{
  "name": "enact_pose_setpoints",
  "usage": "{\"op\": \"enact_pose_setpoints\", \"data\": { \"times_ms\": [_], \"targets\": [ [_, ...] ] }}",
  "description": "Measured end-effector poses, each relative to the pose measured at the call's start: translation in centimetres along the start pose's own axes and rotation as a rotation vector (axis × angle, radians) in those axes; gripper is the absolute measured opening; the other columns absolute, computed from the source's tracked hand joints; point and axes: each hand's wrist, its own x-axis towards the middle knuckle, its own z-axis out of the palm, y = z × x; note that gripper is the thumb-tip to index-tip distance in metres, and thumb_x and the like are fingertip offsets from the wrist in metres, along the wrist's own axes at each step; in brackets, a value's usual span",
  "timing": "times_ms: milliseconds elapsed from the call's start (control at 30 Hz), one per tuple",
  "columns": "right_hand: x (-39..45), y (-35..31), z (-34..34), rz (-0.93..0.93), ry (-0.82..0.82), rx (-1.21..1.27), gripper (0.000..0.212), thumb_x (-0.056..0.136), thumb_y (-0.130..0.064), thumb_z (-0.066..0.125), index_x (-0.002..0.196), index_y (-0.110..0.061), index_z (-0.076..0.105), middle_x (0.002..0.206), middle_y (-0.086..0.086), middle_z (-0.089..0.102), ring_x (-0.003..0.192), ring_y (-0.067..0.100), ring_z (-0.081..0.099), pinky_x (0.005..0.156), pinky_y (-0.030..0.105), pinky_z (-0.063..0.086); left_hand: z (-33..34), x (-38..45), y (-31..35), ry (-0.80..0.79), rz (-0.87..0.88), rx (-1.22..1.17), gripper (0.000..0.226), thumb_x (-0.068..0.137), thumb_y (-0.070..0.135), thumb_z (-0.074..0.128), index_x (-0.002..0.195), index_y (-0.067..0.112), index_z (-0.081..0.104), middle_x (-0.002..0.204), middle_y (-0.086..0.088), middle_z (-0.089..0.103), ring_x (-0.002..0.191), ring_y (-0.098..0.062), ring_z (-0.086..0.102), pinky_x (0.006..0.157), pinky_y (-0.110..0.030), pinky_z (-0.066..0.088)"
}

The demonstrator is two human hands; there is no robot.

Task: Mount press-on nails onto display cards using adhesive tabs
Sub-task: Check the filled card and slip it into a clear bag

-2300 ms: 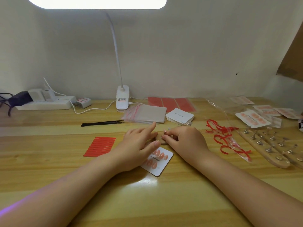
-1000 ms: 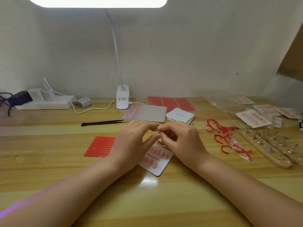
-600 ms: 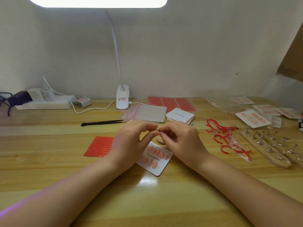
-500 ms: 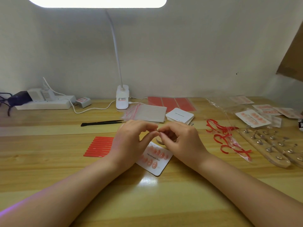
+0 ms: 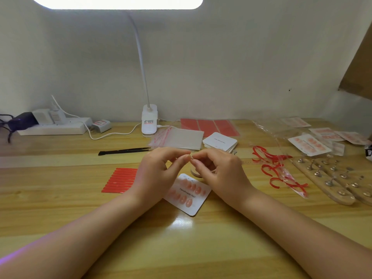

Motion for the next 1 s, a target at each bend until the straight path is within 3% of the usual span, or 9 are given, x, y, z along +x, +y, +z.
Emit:
{"op": "enact_pose_setpoints", "data": {
  "times_ms": [133,267,367,467,600,733,833,1000],
  "targets": [
    [0.1,-0.2,-0.1,0.006,0.02,0.022,0.01,0.092,-0.01,0.064,0.097,-0.004,0.071,0.075,0.006,0.068,0.07,0.015,0.067,0.062,0.036,0.057,0.0,0.0,0.2,0.017,-0.117,-0.088,0.015,0.089,0.027,0.064,0.09,0.019,0.076,0.082,0.01,0.073,0.083,-0.006,0.066,0.078,-0.028,0.052],
    [0.2,-0.3,-0.1,0.106,-0.039,0.132,0.017,0.087,-0.012,0.071,0.103,-0.005,0.071,0.083,0.006,0.071,0.075,0.014,0.069,0.066,0.034,0.059,0.0,0.1,0.4,0.019,-0.208,-0.158,0.016,0.089,0.027,0.063,0.091,0.017,0.076,0.078,0.007,0.073,0.078,-0.001,0.066,0.073,-0.018,0.051],
    [0.3,-0.5,-0.1,0.222,-0.055,0.26,0.027,0.08,-0.011,0.077,0.106,-0.01,0.071,0.088,0.002,0.072,0.08,0.013,0.071,0.074,0.034,0.06,-0.1,0.3,0.4,0.046,-0.222,-0.185,0.021,0.088,0.031,0.062,0.088,0.015,0.076,0.075,0.006,0.072,0.073,0.001,0.064,0.069,-0.014,0.048],
    [0.4,-0.7,-0.2,0.288,-0.014,0.376,0.021,0.083,-0.01,0.075,0.102,-0.015,0.071,0.084,0.002,0.074,0.076,0.012,0.071,0.069,0.03,0.06,0.0,0.2,0.5,0.032,-0.217,-0.216,0.02,0.089,0.032,0.06,0.085,0.019,0.075,0.075,0.008,0.072,0.072,0.002,0.063,0.068,-0.01,0.046],
    [0.6,-0.9,-0.5,0.335,0.014,0.424,0.018,0.081,-0.011,0.077,0.097,-0.014,0.07,0.078,0.005,0.074,0.071,0.011,0.071,0.06,0.019,0.056,0.1,0.3,0.5,0.035,-0.232,-0.259,0.026,0.086,0.039,0.058,0.08,0.02,0.074,0.074,0.009,0.072,0.07,0.001,0.063,0.067,-0.01,0.045],
    [1.3,-0.9,-1.4,0.31,0.001,0.347,0.019,0.083,-0.017,0.073,0.098,-0.007,0.073,0.078,0.002,0.072,0.069,0.014,0.071,0.06,0.025,0.057,0.0,0.5,0.8,0.027,-0.229,-0.303,0.025,0.083,0.043,0.059,0.079,0.023,0.073,0.074,0.009,0.073,0.069,0.0,0.063,0.066,-0.011,0.047],
    [1.9,-0.7,-2.3,0.346,0.004,0.395,0.015,0.086,-0.015,0.071,0.095,-0.004,0.073,0.076,0.004,0.071,0.067,0.018,0.07,0.059,0.029,0.057,0.0,0.6,1.4,0.017,-0.198,-0.346,0.014,0.081,0.041,0.062,0.09,0.034,0.071,0.084,0.014,0.073,0.072,0.001,0.064,0.068,-0.013,0.05],
    [2.1,-0.8,-2.7,0.355,-0.057,0.384,0.012,0.088,-0.014,0.069,0.092,-0.004,0.073,0.072,0.003,0.07,0.063,0.015,0.069,0.057,0.026,0.055,-0.3,0.7,1.8,0.06,-0.091,-0.233,0.02,0.079,0.034,0.067,0.098,0.04,0.066,0.09,0.022,0.072,0.079,0.0,0.066,0.074,-0.014,0.052]
  ]
}}
